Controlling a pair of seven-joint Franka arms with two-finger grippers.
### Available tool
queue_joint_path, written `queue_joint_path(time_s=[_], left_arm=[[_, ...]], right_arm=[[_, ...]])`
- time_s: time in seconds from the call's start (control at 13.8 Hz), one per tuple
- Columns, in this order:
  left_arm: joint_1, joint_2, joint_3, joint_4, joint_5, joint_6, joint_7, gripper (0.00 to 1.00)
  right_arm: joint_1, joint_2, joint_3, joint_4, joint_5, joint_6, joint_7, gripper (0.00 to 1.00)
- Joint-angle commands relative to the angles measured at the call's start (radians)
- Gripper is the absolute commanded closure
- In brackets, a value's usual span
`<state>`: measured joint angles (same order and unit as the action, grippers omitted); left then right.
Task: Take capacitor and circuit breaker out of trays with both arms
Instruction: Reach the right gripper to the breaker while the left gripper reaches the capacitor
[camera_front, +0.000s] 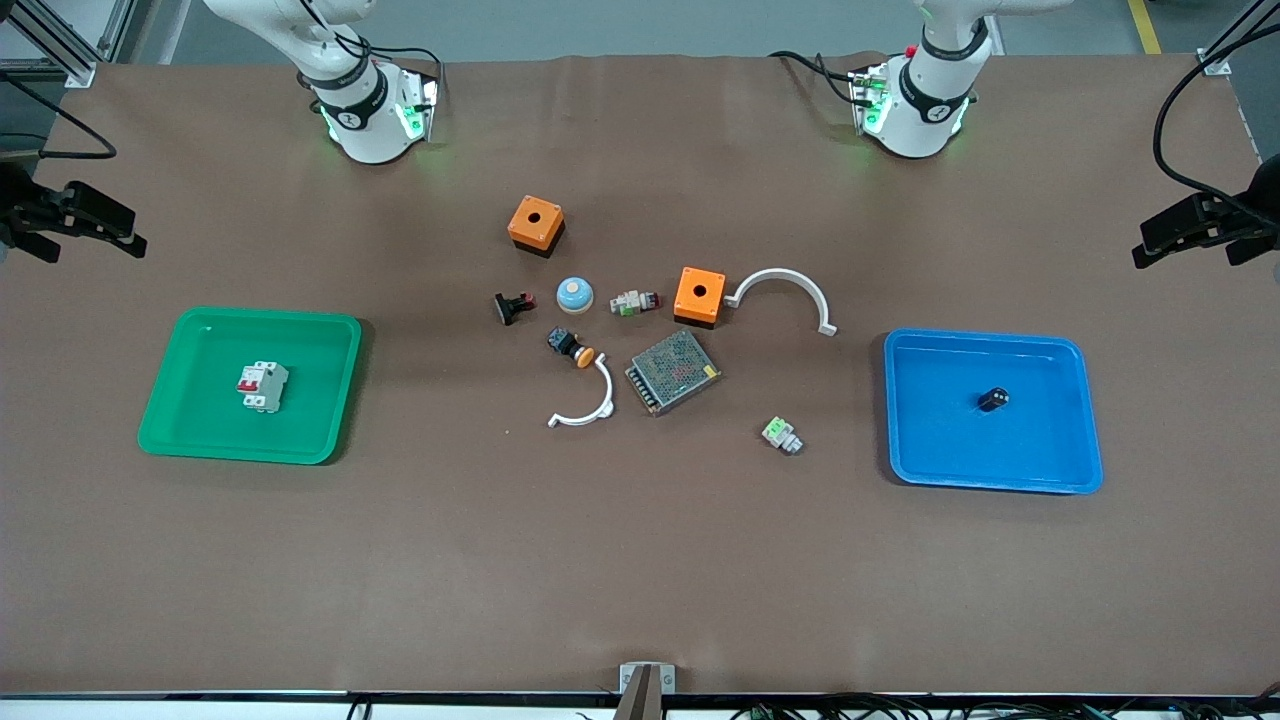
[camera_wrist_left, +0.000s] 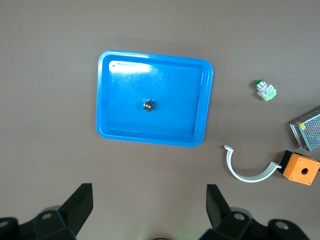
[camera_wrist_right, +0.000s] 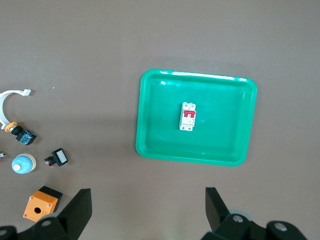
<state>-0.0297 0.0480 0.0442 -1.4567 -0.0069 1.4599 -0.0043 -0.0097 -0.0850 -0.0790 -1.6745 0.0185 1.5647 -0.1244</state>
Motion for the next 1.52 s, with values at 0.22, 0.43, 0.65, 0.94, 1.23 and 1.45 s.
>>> queue_joint_path(time_s=[0.22,0.43,0.65,0.94,1.23,1.45], left_arm=[[-0.003,-0.008,0.006,0.007,-0.018,-0.013,0.004,0.00],[-0.001,-0.008,0.006,0.004,-0.019,-0.013,0.001,0.00],[-0.001,-0.002,0.006,-0.039,-0.021,-0.015,0.001,0.00],[0.023,-0.005,0.008,-0.201,-0.015,0.095,0.006,0.00],[0.031,0.000,0.008,-0.388,0.025,0.296,0.009,0.00],[0.034,0.026,0.008,-0.523,0.028,0.497,0.009,0.00]], right_arm=[[-0.010,-0.024,0.004,-0.007,0.001,-0.003,-0.003,0.00],[-0.035,0.020,-0.001,0.027,0.015,-0.002,0.002,0.00],[-0.067,0.143,-0.001,0.039,0.021,0.014,-0.009,0.00],[-0.093,0.310,-0.001,0.098,-0.003,0.061,-0.020,0.00],[-0.096,0.327,-0.001,-0.063,0.000,0.265,-0.011,0.00],[-0.150,0.329,0.001,-0.233,0.012,0.492,-0.009,0.00]])
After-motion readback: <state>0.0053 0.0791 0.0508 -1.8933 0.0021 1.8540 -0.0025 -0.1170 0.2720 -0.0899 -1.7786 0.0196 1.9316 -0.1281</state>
